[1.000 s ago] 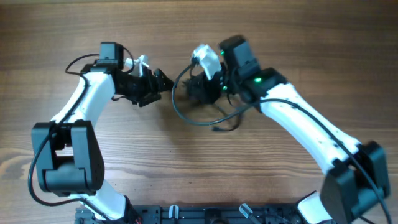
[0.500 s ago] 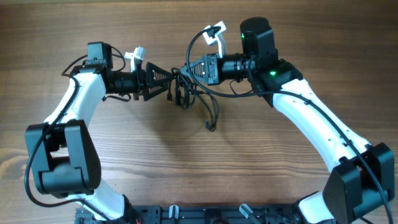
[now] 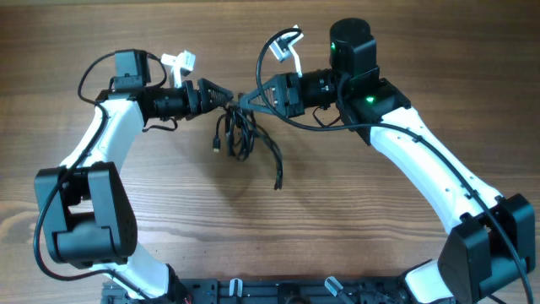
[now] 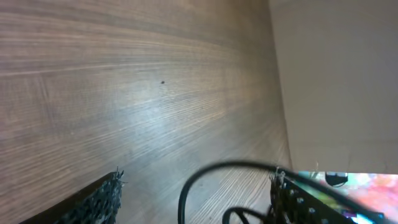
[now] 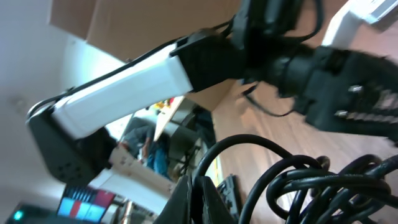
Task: Untangle cables
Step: 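Grasp the cables with both grippers and lift them up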
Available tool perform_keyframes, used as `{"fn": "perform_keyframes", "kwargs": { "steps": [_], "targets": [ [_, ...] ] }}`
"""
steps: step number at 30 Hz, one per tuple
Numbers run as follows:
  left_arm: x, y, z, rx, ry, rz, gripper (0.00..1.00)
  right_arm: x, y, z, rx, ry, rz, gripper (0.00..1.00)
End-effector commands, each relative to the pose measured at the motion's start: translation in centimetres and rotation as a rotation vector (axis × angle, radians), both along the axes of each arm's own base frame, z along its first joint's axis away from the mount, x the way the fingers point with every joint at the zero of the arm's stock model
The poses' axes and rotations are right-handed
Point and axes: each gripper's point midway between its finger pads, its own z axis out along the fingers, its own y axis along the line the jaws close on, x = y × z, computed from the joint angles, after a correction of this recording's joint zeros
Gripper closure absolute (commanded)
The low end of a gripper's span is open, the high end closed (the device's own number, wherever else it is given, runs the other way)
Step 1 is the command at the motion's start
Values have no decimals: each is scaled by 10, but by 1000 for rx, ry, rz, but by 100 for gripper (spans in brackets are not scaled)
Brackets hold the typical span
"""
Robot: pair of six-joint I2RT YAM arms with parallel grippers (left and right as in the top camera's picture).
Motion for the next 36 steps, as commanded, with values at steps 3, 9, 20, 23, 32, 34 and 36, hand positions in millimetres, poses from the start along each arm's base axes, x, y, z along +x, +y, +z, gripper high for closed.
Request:
{"fn": "perform_keyframes", "kwargs": {
  "steps": [3,9,20,23,32,34,36],
  "targets": [
    [-20,-11,1,-34,-68,-133,19,-14,-3,14,45,-11,92,96],
    [-52,-8,-7,-2,-99,-250,21,-14,-3,14,43,4,90,96],
    [-58,12,7,-67,-208,-256,25,-14,-3,15,43,3,91,96],
    [-56,13,20,-146,-232,-236,24,-14,-3,15,43,3,91,96],
    [-65,5,16,-115,-255,-291,25,-14,-3,15,44,1,90,96],
    [-72,4,16,-111,-283,-322,24,-14,-3,14,44,1,90,96],
    [-78,3,17,-112,-297,-343,24,-14,-3,15,44,1,90,96]
  ]
}}
